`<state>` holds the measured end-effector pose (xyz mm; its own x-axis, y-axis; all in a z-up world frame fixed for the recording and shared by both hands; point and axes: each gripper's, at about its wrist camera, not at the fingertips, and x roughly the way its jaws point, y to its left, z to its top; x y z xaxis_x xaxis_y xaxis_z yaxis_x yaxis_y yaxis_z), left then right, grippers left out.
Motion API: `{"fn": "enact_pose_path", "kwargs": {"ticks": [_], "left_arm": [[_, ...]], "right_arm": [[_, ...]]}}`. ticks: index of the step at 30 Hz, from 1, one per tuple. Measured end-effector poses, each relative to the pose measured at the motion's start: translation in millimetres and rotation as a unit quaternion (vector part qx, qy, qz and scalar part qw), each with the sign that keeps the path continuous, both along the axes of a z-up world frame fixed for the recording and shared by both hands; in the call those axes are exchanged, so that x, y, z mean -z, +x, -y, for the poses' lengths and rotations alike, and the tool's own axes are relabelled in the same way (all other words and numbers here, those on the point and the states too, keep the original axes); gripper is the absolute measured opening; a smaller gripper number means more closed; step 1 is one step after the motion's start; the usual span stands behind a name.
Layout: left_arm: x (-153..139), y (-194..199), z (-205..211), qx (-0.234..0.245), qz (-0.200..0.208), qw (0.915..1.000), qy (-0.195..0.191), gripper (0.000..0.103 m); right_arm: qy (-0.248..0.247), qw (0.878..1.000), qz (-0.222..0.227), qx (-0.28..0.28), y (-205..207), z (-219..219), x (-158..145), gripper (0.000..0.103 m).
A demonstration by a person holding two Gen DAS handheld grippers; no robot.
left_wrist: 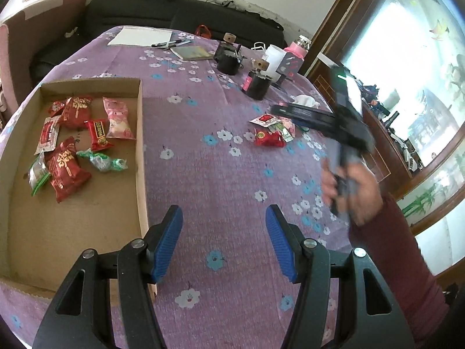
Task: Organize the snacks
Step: 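Reach left tool toward white-red sachet while right tool reaches red packet, then grasp white-red sachet with left tool while right tool grasps small red candy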
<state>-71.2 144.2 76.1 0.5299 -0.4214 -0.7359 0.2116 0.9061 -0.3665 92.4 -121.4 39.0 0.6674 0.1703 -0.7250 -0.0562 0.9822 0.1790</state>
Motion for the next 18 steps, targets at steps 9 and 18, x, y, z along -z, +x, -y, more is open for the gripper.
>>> {"fn": "enact_pose_path", "kwargs": {"ticks": [9, 18], "left_arm": [[2, -6, -13, -0.007, 0.001, 1.0, 0.001, 0.058], [7, -9, -6, 0.001, -0.007, 1.0, -0.007, 0.058]], "right_arm": [[-0.065, 0.996, -0.059, 0.005, 42, -29, 33, 0.048], [0.045, 0.975, -0.089, -0.201, -53, -60, 23, 0.042]]}}
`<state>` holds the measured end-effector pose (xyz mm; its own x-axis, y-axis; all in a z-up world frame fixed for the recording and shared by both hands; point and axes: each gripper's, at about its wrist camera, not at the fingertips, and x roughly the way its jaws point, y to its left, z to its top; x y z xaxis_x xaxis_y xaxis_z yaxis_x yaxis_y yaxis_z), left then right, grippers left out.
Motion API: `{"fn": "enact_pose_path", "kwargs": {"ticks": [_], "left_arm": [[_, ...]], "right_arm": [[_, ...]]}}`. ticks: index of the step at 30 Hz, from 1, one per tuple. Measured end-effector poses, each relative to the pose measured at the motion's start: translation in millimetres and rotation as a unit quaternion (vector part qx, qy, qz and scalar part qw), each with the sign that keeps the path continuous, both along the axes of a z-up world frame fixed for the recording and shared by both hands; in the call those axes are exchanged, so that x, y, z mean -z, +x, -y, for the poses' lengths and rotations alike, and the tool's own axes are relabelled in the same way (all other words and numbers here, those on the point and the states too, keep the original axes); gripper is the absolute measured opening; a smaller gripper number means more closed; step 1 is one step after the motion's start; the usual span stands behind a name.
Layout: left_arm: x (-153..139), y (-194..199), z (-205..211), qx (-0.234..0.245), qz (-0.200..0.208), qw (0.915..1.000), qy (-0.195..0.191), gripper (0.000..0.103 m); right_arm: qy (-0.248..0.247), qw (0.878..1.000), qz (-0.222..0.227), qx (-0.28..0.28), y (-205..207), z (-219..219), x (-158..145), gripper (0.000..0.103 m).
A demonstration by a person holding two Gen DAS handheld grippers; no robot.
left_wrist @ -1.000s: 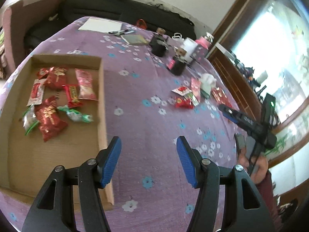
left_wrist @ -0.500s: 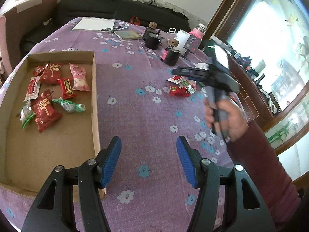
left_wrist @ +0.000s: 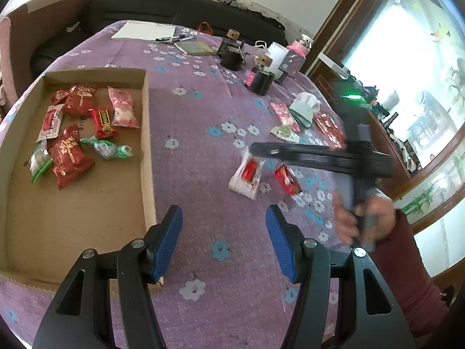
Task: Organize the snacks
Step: 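Grasp white-red sachet with left tool while right tool grasps small red candy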
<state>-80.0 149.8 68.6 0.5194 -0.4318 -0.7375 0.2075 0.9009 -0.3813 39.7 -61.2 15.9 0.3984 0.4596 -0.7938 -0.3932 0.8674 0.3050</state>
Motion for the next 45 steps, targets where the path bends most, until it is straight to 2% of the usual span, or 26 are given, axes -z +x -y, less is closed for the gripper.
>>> {"fn": "enact_pose_path", "kwargs": {"ticks": [2, 4, 5, 7, 9, 13, 15, 16, 17, 18, 26, 32, 33, 34, 35, 40, 45], "left_arm": [[-1, -3, 4, 0.004, 0.002, 1.0, 0.005, 0.058], [-1, -4, 6, 0.006, 0.003, 0.9999, 0.011, 0.058], [0, -4, 8, 0.007, 0.006, 0.9998, 0.015, 0.058], [2, -4, 15, 0.012, 0.009, 0.9995, 0.028, 0.058], [7, -2, 23, 0.019, 0.008, 0.9989, 0.043, 0.058], [16, 3, 37, 0.026, 0.001, 0.9976, 0.063, 0.058], [17, 3, 43, 0.028, 0.005, 0.9964, 0.079, 0.058], [17, 4, 45, 0.029, 0.007, 0.9959, 0.086, 0.058], [16, 4, 48, 0.03, 0.008, 0.9954, 0.091, 0.058], [16, 5, 51, 0.033, 0.009, 0.995, 0.094, 0.058], [32, 37, 88, 0.052, 0.004, 0.9912, 0.122, 0.058], [54, 65, 111, 0.059, -0.001, 0.9859, 0.157, 0.058], [54, 64, 113, 0.055, 0.017, 0.9836, 0.171, 0.048], [55, 63, 117, 0.054, 0.027, 0.9797, 0.191, 0.033], [53, 61, 117, 0.054, 0.036, 0.9787, 0.195, 0.031], [48, 53, 111, 0.046, 0.039, 0.9832, 0.172, 0.028], [20, 34, 81, 0.022, 0.055, 0.9908, 0.122, 0.028]], "right_arm": [[0.041, 0.999, 0.027, 0.023, -20, 21, -18, 0.048], [0.053, 0.994, 0.049, 0.085, -35, 51, -30, 0.071], [0.045, 0.991, 0.057, 0.112, -42, 62, -33, 0.072], [0.037, 0.99, 0.067, 0.117, -57, 72, -31, 0.072], [0.024, 0.993, 0.06, 0.1, -70, 69, -22, 0.072], [-0.045, 0.995, 0.078, 0.052, -84, 40, -3, 0.072], [-0.069, 0.993, 0.087, 0.04, -84, 25, 5, 0.067], [-0.08, 0.992, 0.092, 0.038, -81, 21, 8, 0.058], [-0.086, 0.991, 0.092, 0.037, -80, 18, 11, 0.047], [-0.09, 0.992, 0.083, 0.039, -77, 17, 15, 0.02], [-0.048, 0.988, 0.086, 0.118, -74, 58, 16, 0.019], [-0.036, 0.986, 0.087, 0.14, -73, 71, 15, 0.019], [-0.038, 0.986, 0.089, 0.14, -73, 71, 15, 0.019], [-0.039, 0.985, 0.092, 0.139, -74, 70, 15, 0.019], [-0.04, 0.985, 0.094, 0.14, -74, 69, 14, 0.019], [-0.036, 0.984, 0.102, 0.141, -76, 69, 12, 0.019], [-0.032, 0.982, 0.113, 0.147, -79, 68, 8, 0.019]]}}
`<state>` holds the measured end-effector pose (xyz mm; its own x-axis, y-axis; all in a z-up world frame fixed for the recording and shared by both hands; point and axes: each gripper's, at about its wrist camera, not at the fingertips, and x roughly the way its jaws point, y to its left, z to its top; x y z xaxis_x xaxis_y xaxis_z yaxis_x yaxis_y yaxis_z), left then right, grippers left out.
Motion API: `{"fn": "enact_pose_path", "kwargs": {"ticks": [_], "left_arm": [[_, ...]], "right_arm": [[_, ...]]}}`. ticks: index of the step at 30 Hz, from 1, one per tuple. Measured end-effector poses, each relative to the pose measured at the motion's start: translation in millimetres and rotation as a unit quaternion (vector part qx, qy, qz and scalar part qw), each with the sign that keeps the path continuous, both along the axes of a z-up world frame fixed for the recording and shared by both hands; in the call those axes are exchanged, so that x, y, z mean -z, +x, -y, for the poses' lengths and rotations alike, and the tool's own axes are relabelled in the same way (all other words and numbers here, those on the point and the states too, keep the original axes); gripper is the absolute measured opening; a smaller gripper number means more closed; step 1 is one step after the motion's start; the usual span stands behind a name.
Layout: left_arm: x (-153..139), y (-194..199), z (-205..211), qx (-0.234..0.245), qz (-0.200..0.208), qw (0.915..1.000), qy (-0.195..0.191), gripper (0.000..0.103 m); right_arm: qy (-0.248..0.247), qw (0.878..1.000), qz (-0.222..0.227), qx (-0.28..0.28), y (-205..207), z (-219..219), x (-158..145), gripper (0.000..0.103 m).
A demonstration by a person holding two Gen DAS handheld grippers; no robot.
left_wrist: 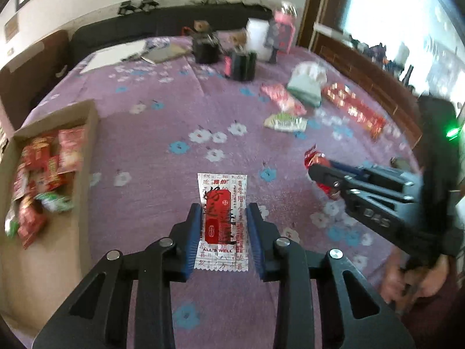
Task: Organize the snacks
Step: 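Grasp white-red sachet with left tool while right tool grasps small red candy, then drop white-red sachet into tray with left tool while right tool drops red candy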
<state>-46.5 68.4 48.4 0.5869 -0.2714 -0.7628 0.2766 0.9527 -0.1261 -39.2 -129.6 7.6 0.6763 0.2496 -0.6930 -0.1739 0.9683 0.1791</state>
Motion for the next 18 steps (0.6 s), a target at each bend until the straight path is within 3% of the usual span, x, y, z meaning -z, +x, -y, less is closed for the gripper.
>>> {"fn": "enact_pose_path", "kwargs": {"ticks": [5, 11, 18], "left_arm": [[-21, -19, -55, -0.044, 0.015, 0.9986, -0.026, 0.029], [-18, -30, -147, -0.139, 0.011, 0.99, -0.018, 0.029], [6, -34, -225, -0.223, -0.018, 0.9743, -0.029, 0.029]], "right_arm": [[-0.003, 1.0, 0.0, 0.003, 0, -1, 1, 0.019], [-0.011, 1.0, 0.003, -0.007, -4, -19, -9, 0.019], [0.012, 0.995, 0.012, -0.101, -13, -103, -52, 0.018]]}}
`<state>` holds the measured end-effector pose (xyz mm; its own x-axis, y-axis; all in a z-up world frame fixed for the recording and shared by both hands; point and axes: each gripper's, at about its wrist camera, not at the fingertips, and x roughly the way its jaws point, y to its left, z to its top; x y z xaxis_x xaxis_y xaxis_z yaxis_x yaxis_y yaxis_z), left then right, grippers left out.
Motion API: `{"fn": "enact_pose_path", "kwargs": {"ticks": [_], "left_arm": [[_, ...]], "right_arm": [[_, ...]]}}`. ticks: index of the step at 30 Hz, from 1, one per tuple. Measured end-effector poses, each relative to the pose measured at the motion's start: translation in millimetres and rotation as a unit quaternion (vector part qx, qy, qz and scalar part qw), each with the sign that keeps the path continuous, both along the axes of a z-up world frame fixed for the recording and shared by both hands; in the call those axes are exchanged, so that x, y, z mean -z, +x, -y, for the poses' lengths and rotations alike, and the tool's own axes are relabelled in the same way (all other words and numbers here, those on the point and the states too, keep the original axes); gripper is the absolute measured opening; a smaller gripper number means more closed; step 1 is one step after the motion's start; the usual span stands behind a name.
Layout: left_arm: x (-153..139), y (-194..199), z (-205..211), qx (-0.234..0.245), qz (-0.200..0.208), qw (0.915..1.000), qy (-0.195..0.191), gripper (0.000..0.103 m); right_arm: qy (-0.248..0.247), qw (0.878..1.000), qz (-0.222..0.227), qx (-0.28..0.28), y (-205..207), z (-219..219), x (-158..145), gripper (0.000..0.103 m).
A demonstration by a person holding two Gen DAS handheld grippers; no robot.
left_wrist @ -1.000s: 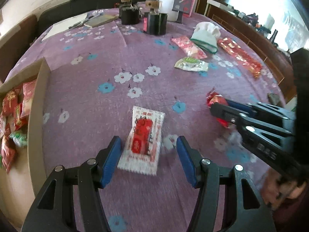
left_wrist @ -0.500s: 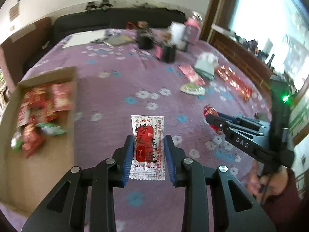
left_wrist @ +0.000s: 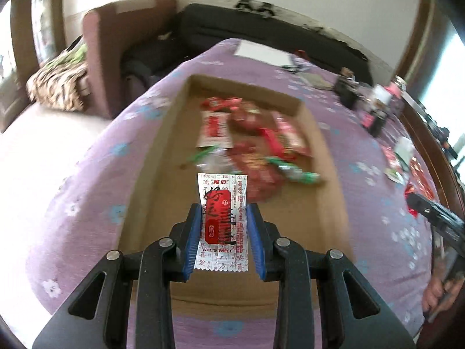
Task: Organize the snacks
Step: 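Drop white-red sachet into tray with left tool while right tool drops red candy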
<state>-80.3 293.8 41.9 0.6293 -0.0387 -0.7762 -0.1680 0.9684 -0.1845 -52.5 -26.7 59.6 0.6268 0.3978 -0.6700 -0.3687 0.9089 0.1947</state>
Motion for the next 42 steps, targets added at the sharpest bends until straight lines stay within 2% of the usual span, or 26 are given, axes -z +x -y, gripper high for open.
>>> {"fn": "enact_pose_path", "kwargs": {"ticks": [5, 10, 15, 18, 21, 25, 26, 27, 28, 30, 37, 42], "left_arm": [[16, 9, -13, -0.002, -0.017, 0.9998, -0.004, 0.029], [21, 17, -21, -0.007, -0.027, 0.9996, -0.002, 0.029], [21, 21, -31, -0.012, -0.027, 0.9992, -0.025, 0.031], [18, 18, -35, -0.017, -0.019, 0.9988, -0.041, 0.033], [10, 11, -38, -0.022, -0.01, 0.9984, -0.051, 0.033], [-3, 0, -37, -0.027, 0.004, 0.9979, -0.059, 0.033], [-7, -3, -35, -0.029, 0.009, 0.9978, -0.06, 0.035], [-12, -7, -32, -0.03, 0.015, 0.9977, -0.059, 0.043], [-17, -11, -29, -0.029, 0.023, 0.9976, -0.059, 0.052], [-31, -21, -19, -0.022, 0.046, 0.9972, -0.055, 0.06], [-89, -63, 27, 0.045, 0.105, 0.9922, -0.051, 0.06], [-141, -93, 48, 0.092, 0.146, 0.9829, -0.066, 0.06]], "right_arm": [[0.001, 0.997, -0.02, -0.078, 5, -83, -7, 0.018], [-0.031, 0.992, -0.039, -0.119, 9, -152, 13, 0.018], [-0.058, 0.987, -0.058, -0.141, 13, -192, 36, 0.018], [-0.08, 0.985, -0.049, -0.143, 13, -207, 44, 0.021], [-0.074, 0.985, -0.046, -0.148, 12, -209, 44, 0.022], [-0.044, 0.988, -0.03, -0.144, 6, -193, 26, 0.042], [-0.038, 0.989, -0.024, -0.14, 4, -187, 20, 0.044], [-0.031, 0.99, -0.017, -0.133, 1, -178, 14, 0.047], [-0.026, 0.992, -0.013, -0.126, -2, -171, 9, 0.048], [-0.015, 0.993, -0.006, -0.114, -8, -154, 2, 0.048], [0.019, 0.999, 0.02, -0.034, -37, -55, -32, 0.052], [0.042, 0.997, 0.04, 0.043, -71, 35, -68, 0.053]]}}
